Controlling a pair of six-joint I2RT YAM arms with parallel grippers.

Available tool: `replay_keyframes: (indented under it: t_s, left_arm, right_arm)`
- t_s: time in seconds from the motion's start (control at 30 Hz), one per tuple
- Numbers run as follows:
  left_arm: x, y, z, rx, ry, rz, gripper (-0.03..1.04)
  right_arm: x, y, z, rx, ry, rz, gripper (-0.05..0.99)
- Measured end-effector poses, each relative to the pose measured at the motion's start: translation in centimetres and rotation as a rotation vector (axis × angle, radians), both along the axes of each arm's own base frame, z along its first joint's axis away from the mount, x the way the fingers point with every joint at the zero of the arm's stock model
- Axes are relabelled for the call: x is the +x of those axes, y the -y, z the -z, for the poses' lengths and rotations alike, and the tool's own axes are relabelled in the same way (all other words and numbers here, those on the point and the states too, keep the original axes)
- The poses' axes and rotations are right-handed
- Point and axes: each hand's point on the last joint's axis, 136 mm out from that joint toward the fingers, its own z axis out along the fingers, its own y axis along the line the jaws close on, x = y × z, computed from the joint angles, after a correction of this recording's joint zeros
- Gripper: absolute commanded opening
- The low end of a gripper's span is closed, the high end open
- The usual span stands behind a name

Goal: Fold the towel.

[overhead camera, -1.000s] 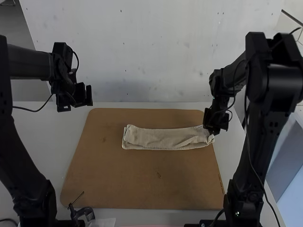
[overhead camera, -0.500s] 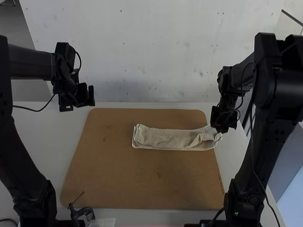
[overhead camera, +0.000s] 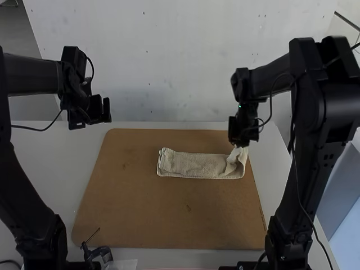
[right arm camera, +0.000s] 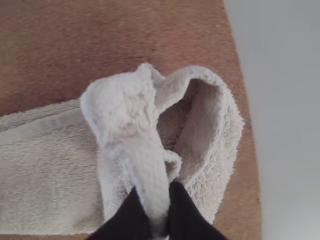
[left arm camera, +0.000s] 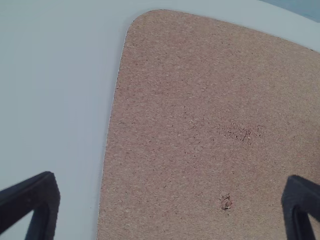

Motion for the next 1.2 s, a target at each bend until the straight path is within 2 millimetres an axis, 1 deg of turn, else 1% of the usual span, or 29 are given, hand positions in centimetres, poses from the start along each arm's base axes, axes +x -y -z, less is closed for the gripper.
replay_keyframes:
  t_s: [0.13, 0.27, 0.37, 0.43, 0.57, 0.67, 0.87, 1.03, 1.2]
  left_arm:
    - [-0.2, -0.4, 0.3, 0.0, -0.005, -0.01, 1.0]
    - [-1.4, -0.4, 1.8, 0.0, -0.047, -0.01, 1.0]
    - [-1.9, -0.4, 2.3, 0.001, -0.061, -0.008, 1.0]
    - [-2.1, -0.4, 1.9, 0.001, -0.052, -0.009, 1.0]
    - [-2.0, -0.8, 0.7, 0.006, -0.014, -0.013, 1.0]
    - [-2.1, -1.0, 0.2, 0.01, 0.001, -0.013, 1.0]
    - [-2.5, -1.0, 0.5, 0.012, -0.008, -0.009, 1.0]
    - [-2.4, -1.2, 0.5, 0.014, -0.005, -0.013, 1.0]
    - [-2.4, -2.0, 0.5, 0.018, -0.005, -0.029, 1.0]
  right_arm:
    - [0.9, -3.5, -0.6, 0.008, 0.017, -0.047, 0.01]
    - [0.9, -7.2, 0.1, -0.005, -0.013, -0.096, 0.01]
    - [0.7, -9.8, 0.6, -0.016, -0.028, -0.135, 0.01]
    - [0.2, -12.0, 1.0, -0.026, -0.039, -0.174, 0.01]
    - [0.0, -15.2, 1.2, -0.035, -0.051, -0.223, 0.01]
    - [0.1, -16.8, 1.3, -0.043, -0.066, -0.242, 0.01]
    - [0.4, -19.6, 1.3, -0.051, -0.064, -0.278, 0.01]
    - [0.1, -22.6, 1.3, -0.052, -0.063, -0.327, 0.01]
    - [-0.5, -24.8, 1.7, -0.064, -0.078, -0.369, 0.01]
